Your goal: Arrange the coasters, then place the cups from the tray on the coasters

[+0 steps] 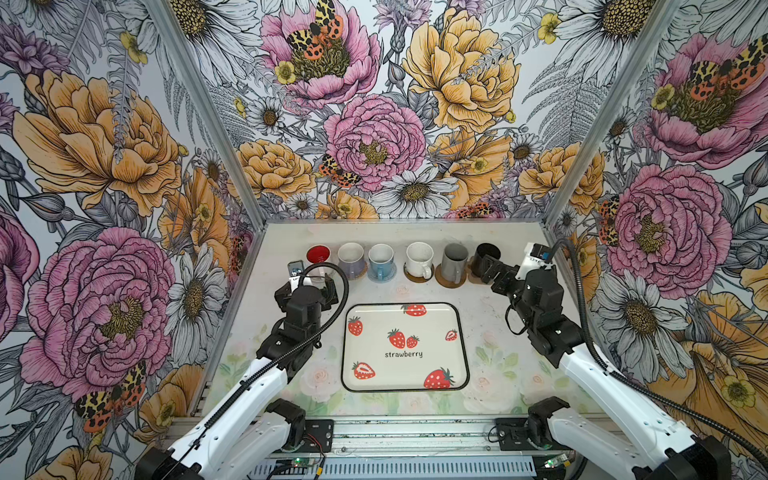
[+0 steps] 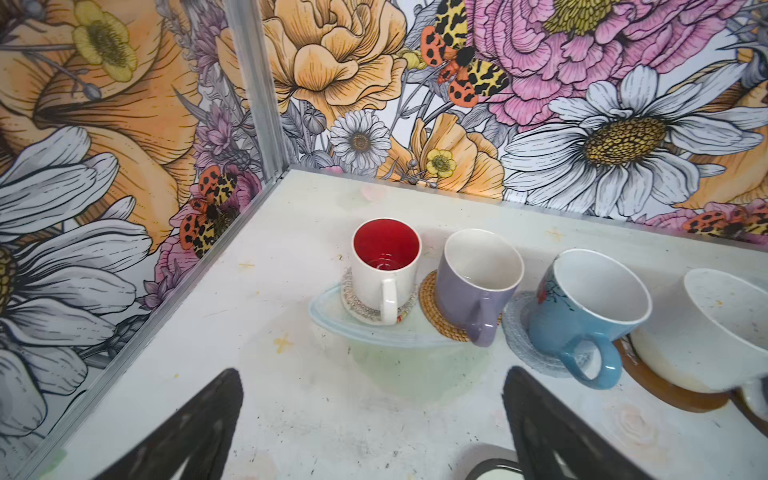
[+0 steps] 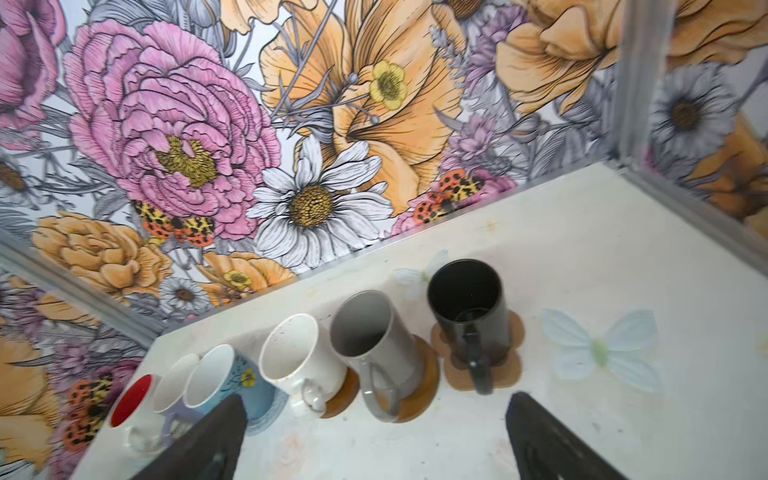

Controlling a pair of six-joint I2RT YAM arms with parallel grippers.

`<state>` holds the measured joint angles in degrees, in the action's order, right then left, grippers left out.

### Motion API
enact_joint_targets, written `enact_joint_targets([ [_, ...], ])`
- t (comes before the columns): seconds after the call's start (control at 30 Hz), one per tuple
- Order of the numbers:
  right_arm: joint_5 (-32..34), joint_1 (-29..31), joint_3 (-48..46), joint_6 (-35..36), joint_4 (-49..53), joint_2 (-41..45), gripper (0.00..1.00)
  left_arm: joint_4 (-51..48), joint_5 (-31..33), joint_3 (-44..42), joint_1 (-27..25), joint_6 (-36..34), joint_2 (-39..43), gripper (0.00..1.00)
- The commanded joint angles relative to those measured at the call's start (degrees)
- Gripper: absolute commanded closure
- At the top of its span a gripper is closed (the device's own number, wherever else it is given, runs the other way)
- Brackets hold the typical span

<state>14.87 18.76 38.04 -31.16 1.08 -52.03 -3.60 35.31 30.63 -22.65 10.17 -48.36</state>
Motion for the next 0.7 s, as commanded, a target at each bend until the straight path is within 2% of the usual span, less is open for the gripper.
enact_joint_targets([
  [0.0, 11.03, -0.55, -4.28, 13.01, -3.24, 2.39, 0.00, 12.25, 1.45, -4.88, 2.51, -5.17, 1.51, 0.01],
  [0.1, 12.55, -1.70, -8.38, 22.19, -8.37, 2.31, 0.00, 20.60, 2.92, -8.92, 5.39, -6.97, 0.29, 0.01],
  [0.23, 11.69, -5.26, -11.74, 26.38, -14.49, -1.66, 0.00, 28.69, -1.05, -11.99, 10.87, -4.57, -3.98, 0.01],
  [0.33, 7.80, -9.23, -13.48, 27.53, -19.20, -6.49, 0.00, 32.86, -5.08, -12.53, 12.84, -6.54, -8.06, 0.01],
  [0.5, 1.00, -14.38, -14.97, 25.24, -25.79, -13.88, 0.00, 39.87, -7.84, -13.64, 14.08, -9.93, -14.90, 0.01],
  [0.67, -2.99, -17.24, -15.23, 24.27, -32.72, -20.47, 0.00, 52.71, -11.65, -16.48, 16.34, -11.16, -23.01, 0.01],
])
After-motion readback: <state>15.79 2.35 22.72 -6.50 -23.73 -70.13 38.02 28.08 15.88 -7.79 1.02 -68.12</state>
